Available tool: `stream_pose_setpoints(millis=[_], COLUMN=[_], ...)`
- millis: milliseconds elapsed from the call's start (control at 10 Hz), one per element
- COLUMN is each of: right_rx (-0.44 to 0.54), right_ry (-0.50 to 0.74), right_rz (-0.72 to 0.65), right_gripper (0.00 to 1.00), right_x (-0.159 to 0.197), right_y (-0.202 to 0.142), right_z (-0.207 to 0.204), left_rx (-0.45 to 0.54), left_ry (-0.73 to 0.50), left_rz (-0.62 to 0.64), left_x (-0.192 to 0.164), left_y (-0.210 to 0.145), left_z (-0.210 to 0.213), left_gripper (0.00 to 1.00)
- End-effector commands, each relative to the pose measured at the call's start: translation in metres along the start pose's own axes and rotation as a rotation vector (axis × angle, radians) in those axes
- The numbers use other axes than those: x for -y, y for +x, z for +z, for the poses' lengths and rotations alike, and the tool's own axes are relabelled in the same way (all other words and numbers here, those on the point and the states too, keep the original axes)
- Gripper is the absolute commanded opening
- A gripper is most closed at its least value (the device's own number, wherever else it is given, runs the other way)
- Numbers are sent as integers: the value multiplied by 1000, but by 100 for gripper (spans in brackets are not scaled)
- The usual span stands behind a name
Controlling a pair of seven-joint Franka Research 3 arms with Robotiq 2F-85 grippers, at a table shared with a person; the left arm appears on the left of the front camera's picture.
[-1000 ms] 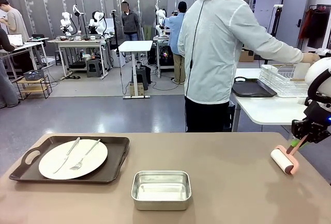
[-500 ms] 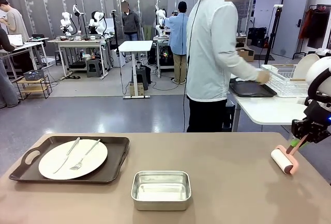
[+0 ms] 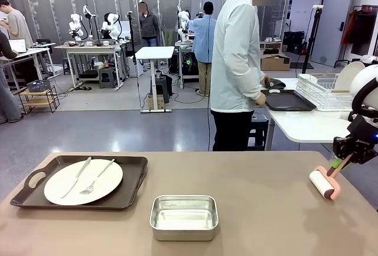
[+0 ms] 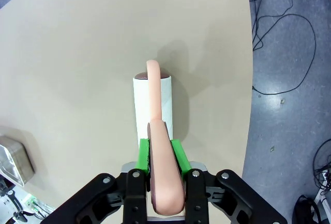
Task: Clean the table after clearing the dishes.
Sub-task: Place the Lint Roller back on top of the Airtight Container.
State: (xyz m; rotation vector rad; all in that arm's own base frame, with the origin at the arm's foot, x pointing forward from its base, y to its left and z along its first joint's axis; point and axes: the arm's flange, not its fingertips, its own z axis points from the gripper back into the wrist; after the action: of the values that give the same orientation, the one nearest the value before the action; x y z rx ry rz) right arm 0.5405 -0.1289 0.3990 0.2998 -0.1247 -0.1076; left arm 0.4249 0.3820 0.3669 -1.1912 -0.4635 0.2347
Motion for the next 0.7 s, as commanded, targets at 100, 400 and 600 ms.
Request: stream_pose_setpoints(millis=[100, 400, 600], right_rx=[-1, -1, 141], right_ry=[12, 0, -119], right_rz=[1, 0, 185], right_gripper=[22, 22, 22], right_x=[3, 0, -19], right_y=[1, 0, -9], right_z=[-8, 0, 42], left_rx=[0, 0, 0], left_ry=[5, 5, 5], left_rz=[-7, -7, -7], left_x=[2, 2, 2], left_y=[-2, -2, -2], left_z=[3, 3, 3], left_gripper=[100, 100, 100])
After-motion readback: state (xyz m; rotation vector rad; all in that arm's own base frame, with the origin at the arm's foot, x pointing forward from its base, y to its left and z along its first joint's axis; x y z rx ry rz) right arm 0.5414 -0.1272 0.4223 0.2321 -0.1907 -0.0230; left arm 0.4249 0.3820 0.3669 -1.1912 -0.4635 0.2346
